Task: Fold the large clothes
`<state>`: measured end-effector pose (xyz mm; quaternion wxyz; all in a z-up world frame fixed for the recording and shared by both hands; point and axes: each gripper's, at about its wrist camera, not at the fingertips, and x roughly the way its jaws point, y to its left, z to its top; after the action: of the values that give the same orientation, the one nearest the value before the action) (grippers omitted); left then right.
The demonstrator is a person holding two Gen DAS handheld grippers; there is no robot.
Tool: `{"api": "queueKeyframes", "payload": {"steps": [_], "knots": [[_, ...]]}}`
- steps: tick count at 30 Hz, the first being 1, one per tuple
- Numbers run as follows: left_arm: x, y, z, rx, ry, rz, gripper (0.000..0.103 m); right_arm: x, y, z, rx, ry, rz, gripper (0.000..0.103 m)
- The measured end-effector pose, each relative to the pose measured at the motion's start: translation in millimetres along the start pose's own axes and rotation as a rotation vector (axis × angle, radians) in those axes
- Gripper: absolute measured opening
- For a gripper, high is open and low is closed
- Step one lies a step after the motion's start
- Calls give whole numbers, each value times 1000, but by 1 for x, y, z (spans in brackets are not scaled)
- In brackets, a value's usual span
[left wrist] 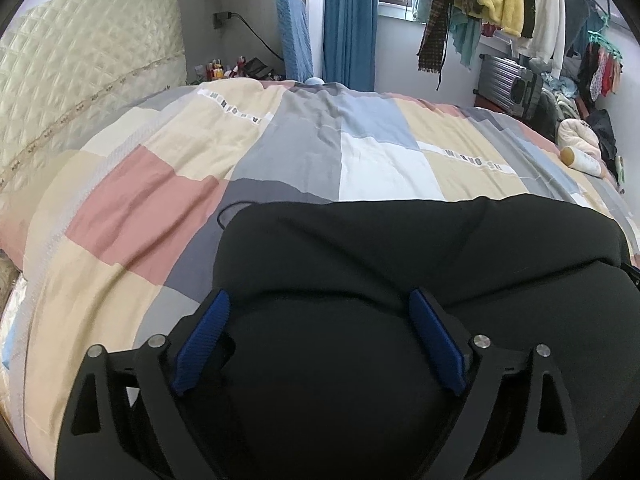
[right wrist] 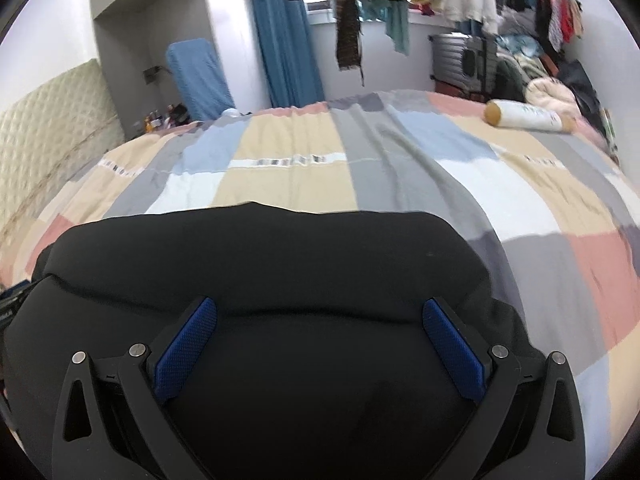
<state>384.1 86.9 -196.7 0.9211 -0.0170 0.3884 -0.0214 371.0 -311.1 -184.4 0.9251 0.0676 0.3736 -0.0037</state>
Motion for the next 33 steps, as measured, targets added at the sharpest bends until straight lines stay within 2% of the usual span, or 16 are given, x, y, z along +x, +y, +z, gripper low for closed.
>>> {"api": "queueKeyframes", "payload": {"steps": [13, 18, 20, 24, 27, 33], "knots": [[1, 4, -8, -16, -4, -16, 95, 1, -9, -10, 9, -5, -16, 103], [-10, 7, -2, -21, 8, -44, 98, -24, 1, -11, -14, -28, -65, 103], [-23, 2, 2, 9, -2, -23, 100, -34, 3, -8, -8, -31, -63, 103], [-61, -12, 12, 62, -53, -26, 103, -81, 15, 9, -7, -122, -40, 103], [-108, -24, 26, 80, -118, -40, 103, -120, 23, 25, -7, -168, -11, 103], [-201, -43, 49, 114, -220, -17, 103, -201, 41, 50, -49, -252, 21, 103]]}}
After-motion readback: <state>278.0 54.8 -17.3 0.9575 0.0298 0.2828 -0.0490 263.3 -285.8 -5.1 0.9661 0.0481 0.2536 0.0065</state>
